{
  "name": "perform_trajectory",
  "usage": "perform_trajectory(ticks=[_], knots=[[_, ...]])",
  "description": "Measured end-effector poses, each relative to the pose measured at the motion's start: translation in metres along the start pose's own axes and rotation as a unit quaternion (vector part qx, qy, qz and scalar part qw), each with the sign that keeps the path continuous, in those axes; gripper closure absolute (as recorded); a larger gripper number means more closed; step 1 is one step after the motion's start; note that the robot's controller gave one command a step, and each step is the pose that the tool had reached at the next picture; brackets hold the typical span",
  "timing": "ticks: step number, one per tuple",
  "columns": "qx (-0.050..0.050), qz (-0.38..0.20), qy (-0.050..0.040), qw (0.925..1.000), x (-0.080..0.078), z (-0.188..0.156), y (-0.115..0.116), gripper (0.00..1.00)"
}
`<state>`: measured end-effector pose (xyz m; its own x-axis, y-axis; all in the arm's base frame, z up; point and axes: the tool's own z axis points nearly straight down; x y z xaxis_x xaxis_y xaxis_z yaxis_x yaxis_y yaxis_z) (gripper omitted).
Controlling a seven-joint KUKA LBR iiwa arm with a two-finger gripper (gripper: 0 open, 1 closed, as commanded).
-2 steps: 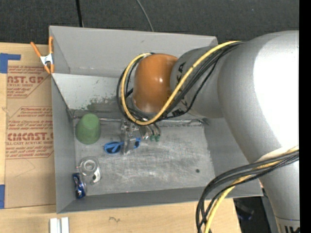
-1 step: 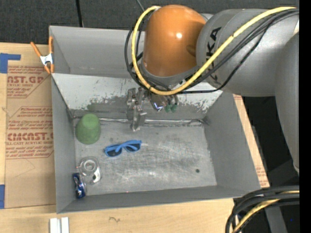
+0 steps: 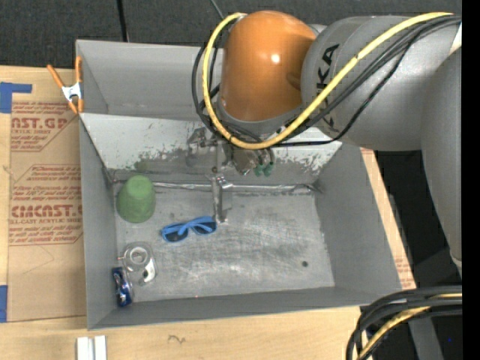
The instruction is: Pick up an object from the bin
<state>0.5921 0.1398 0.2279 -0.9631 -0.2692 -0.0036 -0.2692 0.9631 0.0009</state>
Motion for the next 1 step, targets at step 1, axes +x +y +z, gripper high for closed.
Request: perform_trajectory(ticks=[1], knots=[[0.000, 0.057, 0.0053, 0.9984, 0.0207, 0.1486, 0.0457, 0.00]])
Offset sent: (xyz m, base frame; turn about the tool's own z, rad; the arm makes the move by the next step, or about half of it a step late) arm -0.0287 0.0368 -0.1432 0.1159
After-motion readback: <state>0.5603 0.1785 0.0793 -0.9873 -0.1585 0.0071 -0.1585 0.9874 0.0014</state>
